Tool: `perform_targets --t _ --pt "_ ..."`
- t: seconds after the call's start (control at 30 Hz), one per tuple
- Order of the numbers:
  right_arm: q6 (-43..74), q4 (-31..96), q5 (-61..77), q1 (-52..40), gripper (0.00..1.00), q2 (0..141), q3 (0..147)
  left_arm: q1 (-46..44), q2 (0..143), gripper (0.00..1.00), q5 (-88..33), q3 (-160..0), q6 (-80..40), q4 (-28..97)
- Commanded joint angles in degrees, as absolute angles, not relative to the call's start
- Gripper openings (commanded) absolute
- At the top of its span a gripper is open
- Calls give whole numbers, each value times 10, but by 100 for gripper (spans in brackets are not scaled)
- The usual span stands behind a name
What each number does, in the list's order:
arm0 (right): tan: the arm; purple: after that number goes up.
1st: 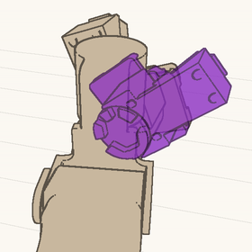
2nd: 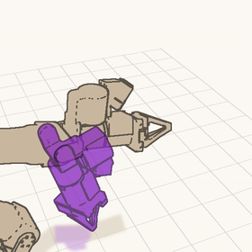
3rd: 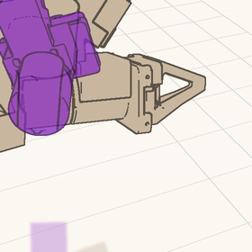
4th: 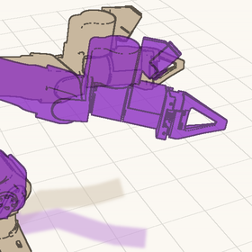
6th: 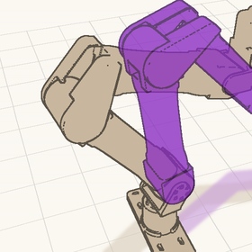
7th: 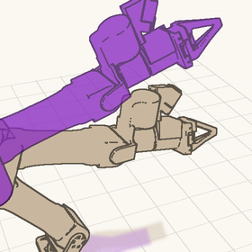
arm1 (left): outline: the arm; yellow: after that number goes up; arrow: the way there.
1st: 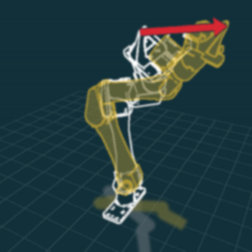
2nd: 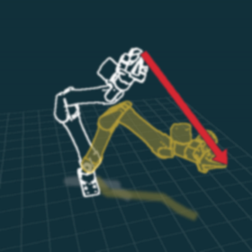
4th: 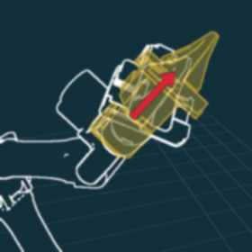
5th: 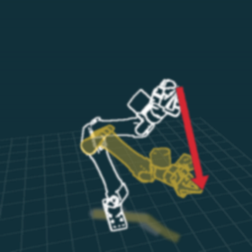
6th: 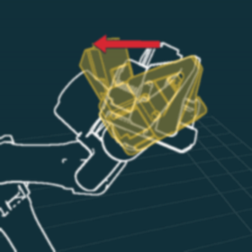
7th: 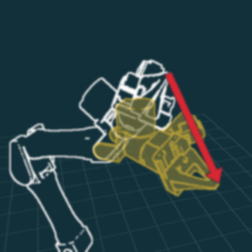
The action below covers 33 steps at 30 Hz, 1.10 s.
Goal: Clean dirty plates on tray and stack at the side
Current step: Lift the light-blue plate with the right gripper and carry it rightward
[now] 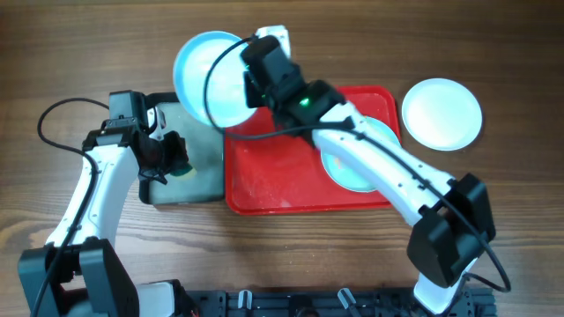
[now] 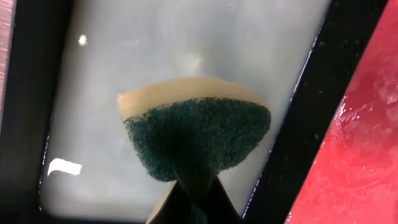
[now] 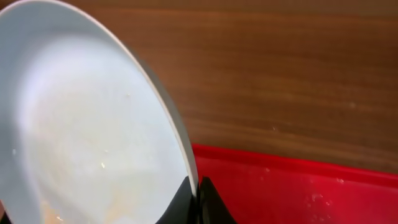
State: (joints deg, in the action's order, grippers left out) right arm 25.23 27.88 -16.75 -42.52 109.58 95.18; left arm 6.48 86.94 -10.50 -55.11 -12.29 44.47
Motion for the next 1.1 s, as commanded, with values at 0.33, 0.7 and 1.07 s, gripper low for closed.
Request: perform_targets --t 0.33,0.7,1.07 --pt "54 159 -314 -485 4 1165 959 65 862 4 -115 -546 -124 441" --pt "-361 -93 -416 -546 4 1165 959 65 862 4 -115 -546 -124 441" --pt "-580 -203 -416 -548 4 1165 959 65 862 4 -115 -546 -124 441"
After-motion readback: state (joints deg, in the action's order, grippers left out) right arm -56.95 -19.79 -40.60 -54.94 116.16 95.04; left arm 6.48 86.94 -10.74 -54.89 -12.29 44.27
